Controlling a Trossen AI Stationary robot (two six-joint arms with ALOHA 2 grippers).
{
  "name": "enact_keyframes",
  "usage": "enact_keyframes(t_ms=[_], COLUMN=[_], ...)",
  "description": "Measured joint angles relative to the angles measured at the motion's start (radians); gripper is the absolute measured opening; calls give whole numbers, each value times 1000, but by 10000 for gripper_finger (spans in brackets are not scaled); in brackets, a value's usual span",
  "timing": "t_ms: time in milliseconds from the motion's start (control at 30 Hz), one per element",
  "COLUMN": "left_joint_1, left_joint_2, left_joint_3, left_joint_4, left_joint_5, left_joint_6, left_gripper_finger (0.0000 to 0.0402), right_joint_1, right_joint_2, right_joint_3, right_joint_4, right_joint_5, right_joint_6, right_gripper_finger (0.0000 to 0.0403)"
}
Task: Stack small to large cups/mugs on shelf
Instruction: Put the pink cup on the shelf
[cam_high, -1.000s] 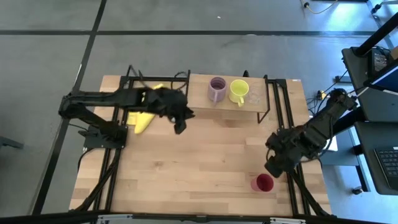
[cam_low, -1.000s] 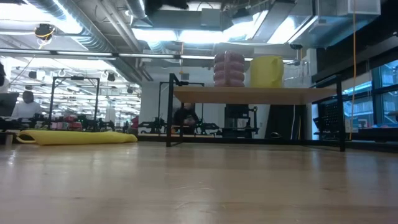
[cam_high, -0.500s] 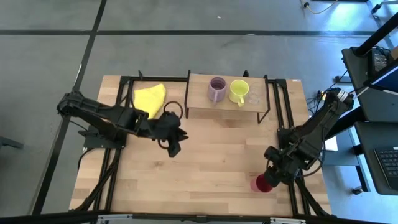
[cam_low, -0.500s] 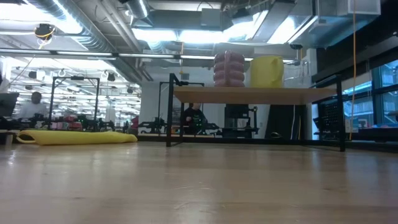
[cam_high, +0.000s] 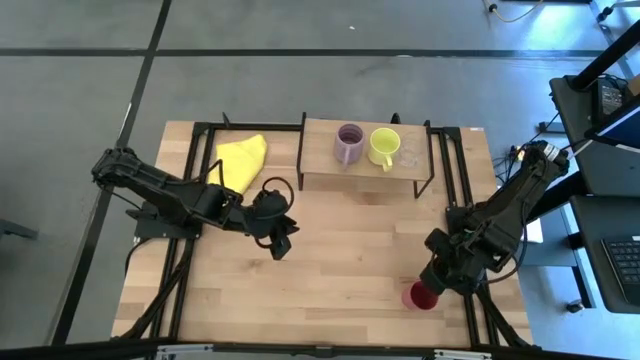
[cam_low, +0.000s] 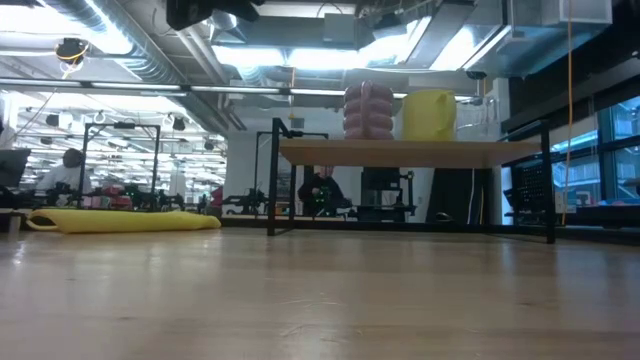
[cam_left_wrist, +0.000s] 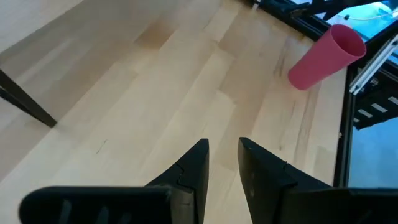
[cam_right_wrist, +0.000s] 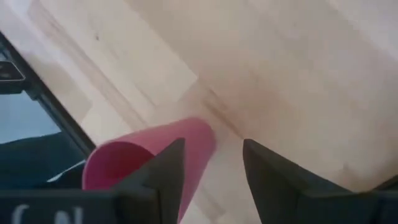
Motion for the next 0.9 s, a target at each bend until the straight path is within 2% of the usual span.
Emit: enact_keyframes(t_ms=[167, 433, 900], left_joint_1=[21, 54, 88], left_joint_2=[0, 0, 0], left_joint_3=[0, 0, 0], left_joint_4=[3, 3, -7], left_joint_5=[3, 10, 55], left_joint_6=[25, 59, 86], left_gripper_finger=[80, 80, 80], right_joint_1=[14, 28, 31], right_joint_2=[0, 4, 98], right_joint_3=[27, 43, 41], right_joint_4=[37, 64, 74], right_joint_5=[-65, -92, -124], right_joint_6=[0, 12, 4], right_gripper_finger=[163, 163, 163])
